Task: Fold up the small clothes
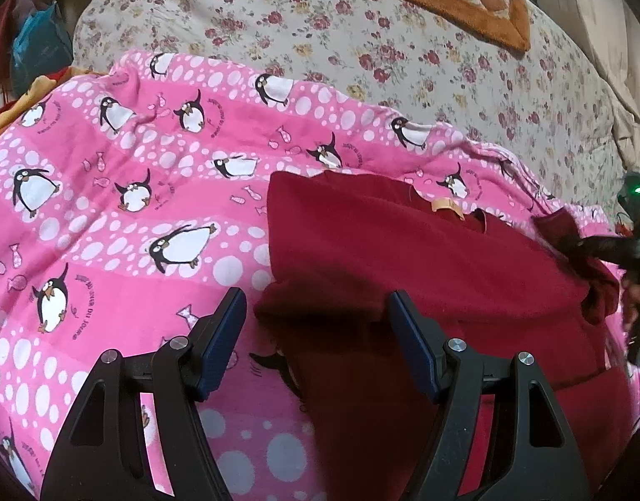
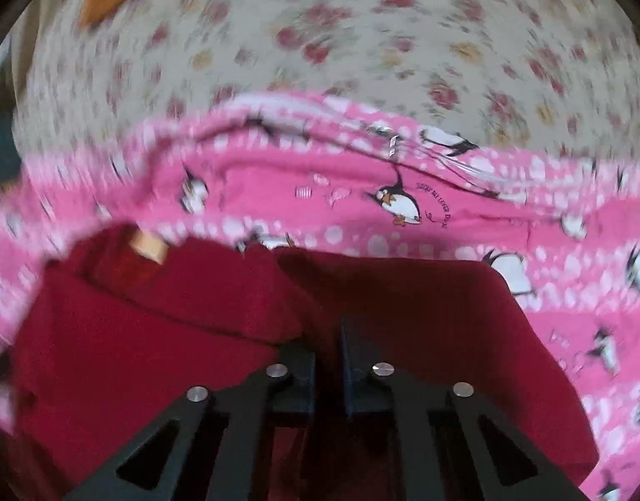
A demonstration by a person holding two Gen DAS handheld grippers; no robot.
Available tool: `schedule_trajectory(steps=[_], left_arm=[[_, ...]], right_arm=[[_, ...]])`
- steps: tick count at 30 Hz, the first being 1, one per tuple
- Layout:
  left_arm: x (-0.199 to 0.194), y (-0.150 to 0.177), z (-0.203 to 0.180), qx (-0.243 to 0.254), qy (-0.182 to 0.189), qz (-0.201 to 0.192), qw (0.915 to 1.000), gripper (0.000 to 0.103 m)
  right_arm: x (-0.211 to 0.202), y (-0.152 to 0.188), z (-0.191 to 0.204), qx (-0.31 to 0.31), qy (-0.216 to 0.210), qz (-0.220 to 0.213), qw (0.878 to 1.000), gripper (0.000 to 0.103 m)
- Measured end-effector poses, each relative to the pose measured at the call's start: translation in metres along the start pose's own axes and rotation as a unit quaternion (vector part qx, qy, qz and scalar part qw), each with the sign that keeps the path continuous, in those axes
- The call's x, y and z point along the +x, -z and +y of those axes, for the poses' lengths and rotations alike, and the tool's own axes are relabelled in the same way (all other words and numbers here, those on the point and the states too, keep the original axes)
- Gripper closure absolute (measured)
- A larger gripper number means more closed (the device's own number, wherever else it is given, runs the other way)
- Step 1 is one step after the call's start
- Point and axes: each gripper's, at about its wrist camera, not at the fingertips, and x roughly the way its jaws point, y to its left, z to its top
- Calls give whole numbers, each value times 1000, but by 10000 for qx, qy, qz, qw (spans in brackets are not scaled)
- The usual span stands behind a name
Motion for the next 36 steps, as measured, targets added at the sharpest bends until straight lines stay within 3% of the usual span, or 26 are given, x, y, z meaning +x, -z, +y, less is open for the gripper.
schedule_trajectory(steps=[5,10,15,19,21,27,30,33,34,36], left_arm=[[-6,-1,3,-47,-41,-120,9999,32],[-13,-2,9,-199,-35,-215,9996,32],[-22,-6,22,-497,25,-308,9983,32],[-29,-9,35,-811,137,-373,9959,32],[-31,-11,39,-902,157,-409,9950,32],[-29,-16,48,-1053,248,-394,9934,32],[-24,-18,49,-1000,229,-360,9941,32],[-19,-19,50,-983,202,-295,9945,32],[-17,-19,51,-996,222,-262,9944,32],[-14,-19,52,-1037,287,-202,9940,32]], right_arm=[[-68,-10,-14,275,-1182,-338,9920,99],[-159,-16,21,-426,-2280,-651,9706,99],[-225,-2,89,-1425,-3339,-514,9304,99],[-240,10,150,-2126,-3860,-249,8973,99],[-230,13,179,-2497,-3853,-87,8883,99],[-114,7,249,-2930,-3198,872,8968,99],[-46,0,270,-2922,-2779,1100,9084,99],[6,-9,279,-2848,-1869,865,9362,97],[17,-12,276,-2714,-1688,877,9435,95],[22,-19,259,-2329,-1530,762,9574,61]])
